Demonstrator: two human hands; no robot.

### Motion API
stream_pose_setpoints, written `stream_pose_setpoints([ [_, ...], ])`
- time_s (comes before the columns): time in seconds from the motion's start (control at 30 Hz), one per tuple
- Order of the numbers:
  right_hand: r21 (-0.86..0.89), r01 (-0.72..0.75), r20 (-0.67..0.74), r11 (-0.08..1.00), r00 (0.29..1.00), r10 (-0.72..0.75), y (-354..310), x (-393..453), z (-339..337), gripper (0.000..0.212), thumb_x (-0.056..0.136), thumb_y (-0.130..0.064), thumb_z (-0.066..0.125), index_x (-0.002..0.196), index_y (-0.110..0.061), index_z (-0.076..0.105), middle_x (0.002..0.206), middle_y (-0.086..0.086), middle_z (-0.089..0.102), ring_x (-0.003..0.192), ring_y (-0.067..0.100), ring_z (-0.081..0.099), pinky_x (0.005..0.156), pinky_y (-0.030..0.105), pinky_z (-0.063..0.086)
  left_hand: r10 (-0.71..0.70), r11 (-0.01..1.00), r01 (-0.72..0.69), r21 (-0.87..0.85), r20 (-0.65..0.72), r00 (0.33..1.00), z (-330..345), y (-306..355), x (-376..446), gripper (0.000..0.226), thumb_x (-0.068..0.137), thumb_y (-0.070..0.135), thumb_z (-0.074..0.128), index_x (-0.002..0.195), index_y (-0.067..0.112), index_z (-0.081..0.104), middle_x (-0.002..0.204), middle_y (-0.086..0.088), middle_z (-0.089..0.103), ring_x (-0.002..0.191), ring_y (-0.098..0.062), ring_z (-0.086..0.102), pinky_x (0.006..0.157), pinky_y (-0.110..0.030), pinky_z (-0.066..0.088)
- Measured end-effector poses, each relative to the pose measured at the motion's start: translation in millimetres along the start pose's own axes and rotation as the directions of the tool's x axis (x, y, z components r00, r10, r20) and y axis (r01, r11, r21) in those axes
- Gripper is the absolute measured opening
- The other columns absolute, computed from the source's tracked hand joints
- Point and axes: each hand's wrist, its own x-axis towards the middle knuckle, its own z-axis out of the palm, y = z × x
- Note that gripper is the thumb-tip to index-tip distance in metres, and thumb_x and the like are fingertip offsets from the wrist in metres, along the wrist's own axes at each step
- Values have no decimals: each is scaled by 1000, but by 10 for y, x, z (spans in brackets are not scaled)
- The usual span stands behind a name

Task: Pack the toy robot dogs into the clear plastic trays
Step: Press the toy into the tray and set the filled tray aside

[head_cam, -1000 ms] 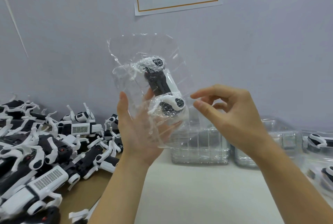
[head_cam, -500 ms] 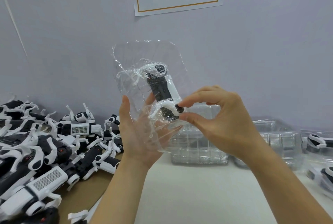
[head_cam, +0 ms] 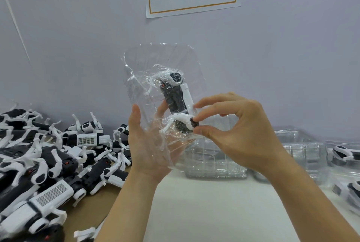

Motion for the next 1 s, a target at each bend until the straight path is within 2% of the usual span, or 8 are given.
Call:
stream_pose_setpoints([
  [0.2,-62,27,29,998,999,-26,-22,-3,18,24,70,-13,89,87,-27,79,90,-18,72,93,10,62,76,13,42,47,997,-46,58,-27,999,-28,5,-9,71,66,73,74,118,24,73,121,-14,70,111,-40,66,96,-58,49],
  [0.33,-88,53,61,995,997,-48,-27,-6,45,22,72,-14,88,88,-26,79,90,-17,71,90,12,61,75,14,42,56,993,-49,103,-66,996,-32,15,-32,69,59,73,77,109,26,77,114,-11,74,104,-38,70,80,-51,57],
  [0.5,-81,39,113,996,993,-30,-15,-13,7,14,77,-19,85,82,-29,77,83,-17,69,82,11,61,70,19,45,38,993,-32,114,-51,998,-40,9,-60,67,68,72,71,115,25,75,118,-12,72,105,-34,71,76,-46,59],
  [0.6,-28,28,65,999,998,-26,-7,-4,-3,6,82,-27,78,76,-28,76,74,-17,69,76,12,63,68,28,48,7,993,-5,115,-13,1000,-29,-10,-71,66,64,69,78,112,24,77,121,-13,71,109,-34,70,78,-46,59],
  [0.7,7,45,-68,999,997,-45,-1,13,20,2,84,-25,76,81,-25,76,71,-13,70,69,14,64,65,34,52,-7,996,2,84,55,998,-19,-46,-65,60,70,68,75,112,25,76,120,-9,72,110,-31,69,81,-47,58],
  [0.8,37,68,-213,997,975,-59,-7,27,45,23,83,-20,80,103,-27,72,72,-10,68,69,16,65,63,28,53,-56,996,53,70,44,997,8,-73,-35,61,76,67,72,118,22,74,125,-13,69,114,-33,67,87,-49,56],
  [0.87,-16,76,-243,997,967,-77,5,30,54,36,82,-21,81,116,-28,70,76,-11,67,71,14,63,63,17,50,-98,995,94,28,151,984,20,-81,-47,63,84,63,67,127,16,68,136,-22,60,121,-37,62,95,-49,53],
  [1.0,-151,81,-243,985,963,-117,49,41,55,26,82,-23,81,108,-22,76,78,-10,66,69,13,59,63,11,41,-119,988,111,105,73,990,-48,-134,-34,71,67,65,80,121,20,71,125,-20,67,108,-37,68,82,-48,56],
])
